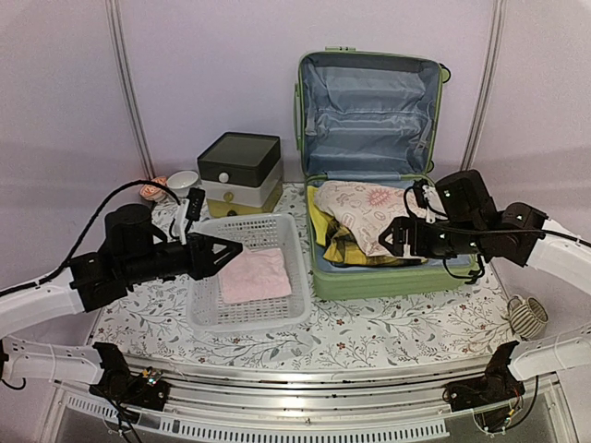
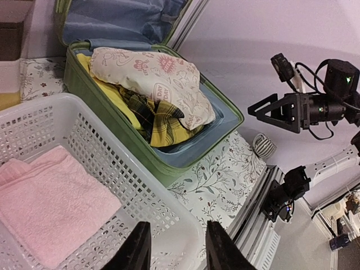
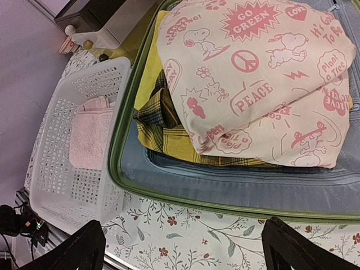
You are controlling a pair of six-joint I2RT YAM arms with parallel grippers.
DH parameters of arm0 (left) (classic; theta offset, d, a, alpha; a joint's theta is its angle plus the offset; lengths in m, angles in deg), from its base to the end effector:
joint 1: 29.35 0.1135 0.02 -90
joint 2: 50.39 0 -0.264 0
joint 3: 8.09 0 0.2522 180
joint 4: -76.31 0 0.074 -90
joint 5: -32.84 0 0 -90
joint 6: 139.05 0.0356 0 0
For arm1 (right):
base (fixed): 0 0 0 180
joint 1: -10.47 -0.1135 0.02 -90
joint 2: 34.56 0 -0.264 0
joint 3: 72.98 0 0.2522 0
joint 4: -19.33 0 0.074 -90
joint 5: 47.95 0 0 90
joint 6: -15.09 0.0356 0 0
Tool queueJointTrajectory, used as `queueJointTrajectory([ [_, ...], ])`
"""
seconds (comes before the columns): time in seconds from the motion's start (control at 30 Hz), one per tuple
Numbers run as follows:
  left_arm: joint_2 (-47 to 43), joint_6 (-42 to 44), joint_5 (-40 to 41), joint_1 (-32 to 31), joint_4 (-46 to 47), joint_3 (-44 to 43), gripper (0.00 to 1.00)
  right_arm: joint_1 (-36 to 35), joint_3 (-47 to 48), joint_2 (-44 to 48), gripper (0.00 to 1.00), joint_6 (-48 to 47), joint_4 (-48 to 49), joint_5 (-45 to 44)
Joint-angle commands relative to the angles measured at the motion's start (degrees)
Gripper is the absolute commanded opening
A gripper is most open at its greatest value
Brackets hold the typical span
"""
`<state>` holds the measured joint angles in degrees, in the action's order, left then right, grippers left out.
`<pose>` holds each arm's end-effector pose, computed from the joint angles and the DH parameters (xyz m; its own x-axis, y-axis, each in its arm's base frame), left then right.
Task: Open, take out, and arrange the luggage
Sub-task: Pick up the clothes from the opened luggage.
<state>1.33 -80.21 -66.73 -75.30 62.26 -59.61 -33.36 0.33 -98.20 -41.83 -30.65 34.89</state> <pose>0.1448 -0.1582 0.2930 -0.5711 -0.1434 -0.8082 0.6138 0.5791 -0.5365 0.1724 0.1594 0.3217 -0.7287 0.0512 -0.6830 -0.2636 0.8994 0.3486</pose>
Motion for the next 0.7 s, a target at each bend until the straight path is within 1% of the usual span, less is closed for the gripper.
queueJointTrajectory([
  [0.0, 0.75, 0.17, -0.37, 0.44, 1.38, 0.48, 0.36, 0.19, 2.25, -1.58, 0.99, -5.9, -1.03, 0.46],
  [0.1, 1.37, 0.43, -0.11, 0.44, 2.64, 0.26, 0.36, 0.23, 6.93, -7.04, 1.0, -9.13, -4.35, 0.09],
  [0.17, 1.89, 0.8, 0.19, 0.56, 3.43, -0.05, 0.36, 0.17, 9.18, -10.95, 0.98, -10.87, -6.83, -1.55],
  [0.2, 2.14, 1.06, 0.36, 0.54, 3.68, -0.37, 0.36, 0.18, 11.76, -13.07, 0.97, -11.88, -8.32, -3.06],
  [0.27, 2.71, 1.59, 0.78, 0.52, 3.85, -1.0, 0.36, 0.17, 14.4, -16.55, 0.98, -12.83, -9.52, -5.91],
  [0.33, 3.03, 1.73, 1.45, 0.52, 4.25, -1.11, 0.36, 0.22, 15.99, -19.21, 0.97, -15.21, -8.63, -7.17],
  [0.37, 3.24, 1.73, 1.62, 0.54, 4.76, -0.96, 0.36, 0.2, 16.54, -20.36, 0.95, -16.58, -8.13, -8.1],
  [0.57, 4.44, 2.31, 2.56, 0.55, 4.96, -0.82, 0.36, 0.2, 22.18, -27.4, 0.75, -22.45, -7.19, -12.15],
  [0.67, 5.19, 2.59, 3.12, 0.53, 5.31, -0.91, 0.36, 0.22, 24.5, -30.73, 0.74, -24.32, -7.93, -14.68],
])
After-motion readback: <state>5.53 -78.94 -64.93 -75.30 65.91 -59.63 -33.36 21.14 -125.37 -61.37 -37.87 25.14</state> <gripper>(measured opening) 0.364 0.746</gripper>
